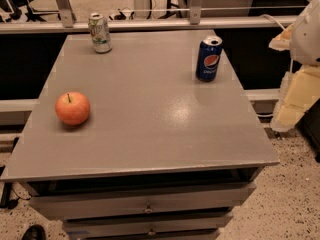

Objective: Move apple near 7up can

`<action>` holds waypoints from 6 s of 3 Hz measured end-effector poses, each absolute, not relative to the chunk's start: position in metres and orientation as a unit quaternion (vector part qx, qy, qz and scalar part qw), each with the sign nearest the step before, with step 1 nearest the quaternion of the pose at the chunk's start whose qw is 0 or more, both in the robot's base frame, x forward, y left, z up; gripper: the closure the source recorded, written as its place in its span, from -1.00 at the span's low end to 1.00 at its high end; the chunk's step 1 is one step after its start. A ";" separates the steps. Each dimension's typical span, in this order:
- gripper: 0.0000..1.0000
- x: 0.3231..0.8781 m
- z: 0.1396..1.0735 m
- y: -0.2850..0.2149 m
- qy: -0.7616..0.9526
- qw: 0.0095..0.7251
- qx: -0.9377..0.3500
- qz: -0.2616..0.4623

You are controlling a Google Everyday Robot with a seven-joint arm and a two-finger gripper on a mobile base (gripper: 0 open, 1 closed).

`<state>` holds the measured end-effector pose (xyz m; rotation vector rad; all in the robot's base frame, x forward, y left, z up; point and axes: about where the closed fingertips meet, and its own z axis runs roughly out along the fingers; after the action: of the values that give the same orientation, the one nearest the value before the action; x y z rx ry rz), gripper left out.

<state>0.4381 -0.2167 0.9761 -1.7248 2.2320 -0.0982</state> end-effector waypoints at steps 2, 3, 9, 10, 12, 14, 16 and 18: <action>-1.00 0.440 0.977 -0.212 0.774 0.170 -0.610 -0.031; -1.00 0.451 0.958 -0.178 0.751 0.198 -0.631 -0.003; -1.00 0.541 0.897 0.126 0.658 0.420 -0.575 0.244; -1.00 0.548 0.876 0.160 0.658 0.427 -0.554 0.279; -1.00 0.542 0.861 0.194 0.658 0.419 -0.528 0.335; -0.17 0.522 0.859 0.208 0.645 0.415 -0.526 0.367; 0.77 0.549 0.877 0.175 0.645 0.429 -0.555 0.303; 1.00 0.665 0.909 0.087 0.670 0.467 -0.536 0.214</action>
Offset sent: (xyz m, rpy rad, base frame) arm 0.0048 0.0103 -0.0045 0.0369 -0.0106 0.0498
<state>0.6650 0.0871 0.9085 -1.3160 1.6430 0.5248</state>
